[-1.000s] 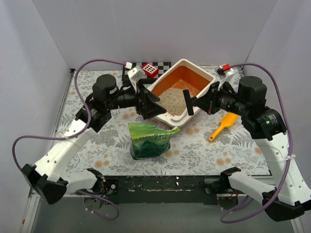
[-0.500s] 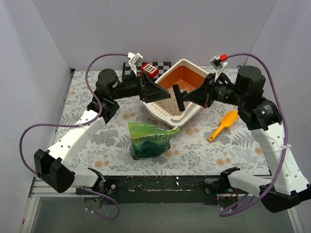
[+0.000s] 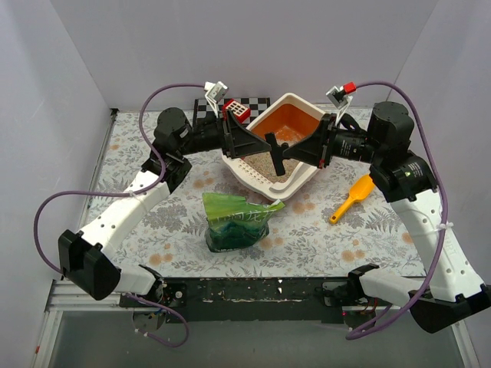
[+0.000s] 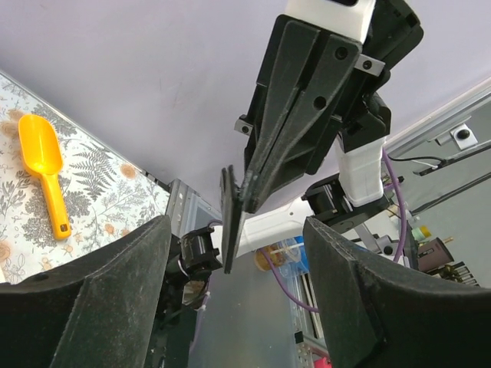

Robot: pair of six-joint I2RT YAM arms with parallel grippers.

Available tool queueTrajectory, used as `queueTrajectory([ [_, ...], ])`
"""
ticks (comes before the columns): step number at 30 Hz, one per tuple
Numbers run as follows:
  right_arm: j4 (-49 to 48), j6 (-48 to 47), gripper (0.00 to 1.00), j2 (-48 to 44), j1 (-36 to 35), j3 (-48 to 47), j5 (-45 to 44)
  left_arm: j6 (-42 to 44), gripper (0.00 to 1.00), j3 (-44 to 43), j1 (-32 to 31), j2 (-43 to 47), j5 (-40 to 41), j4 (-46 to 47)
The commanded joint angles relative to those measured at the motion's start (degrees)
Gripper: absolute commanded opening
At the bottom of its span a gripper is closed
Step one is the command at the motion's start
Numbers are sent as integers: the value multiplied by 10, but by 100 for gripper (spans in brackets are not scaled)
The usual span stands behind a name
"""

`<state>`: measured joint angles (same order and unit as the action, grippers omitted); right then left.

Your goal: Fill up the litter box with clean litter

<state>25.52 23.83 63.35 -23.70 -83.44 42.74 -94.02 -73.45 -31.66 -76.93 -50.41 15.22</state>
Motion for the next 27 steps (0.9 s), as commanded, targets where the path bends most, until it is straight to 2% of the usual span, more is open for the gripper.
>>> queueTrajectory([
  [1, -47, 16, 1, 3, -5, 6, 17, -13, 65, -9, 4, -5, -18, 28],
  [12, -54, 17, 1, 10, -12, 22, 18, -32, 42, 1, 8, -9, -28, 80],
  [17, -63, 17, 1, 11, -13, 28, 16, -38, 6, 8, 8, -14, -41, 98],
  [19, -67, 18, 1, 13, -13, 29, 17, -37, 0, 10, 9, -13, -42, 99],
  [21, -65, 17, 1, 15, -13, 28, 21, -35, 0, 11, 10, -10, -42, 101],
  [22, -61, 14, 11, 14, -13, 28, 22, -33, 0, 10, 10, -9, -42, 100],
  [23, -52, 2, 31, 14, -13, 26, 16, -33, 0, 11, 11, -9, -45, 100],
  [26, -15, -36, 62, 6, -13, 5, -24, -21, 0, 8, 12, -2, -49, 85],
  [27, -13, -46, 67, -2, -13, 2, -31, -13, 0, 5, 13, 0, -50, 73],
])
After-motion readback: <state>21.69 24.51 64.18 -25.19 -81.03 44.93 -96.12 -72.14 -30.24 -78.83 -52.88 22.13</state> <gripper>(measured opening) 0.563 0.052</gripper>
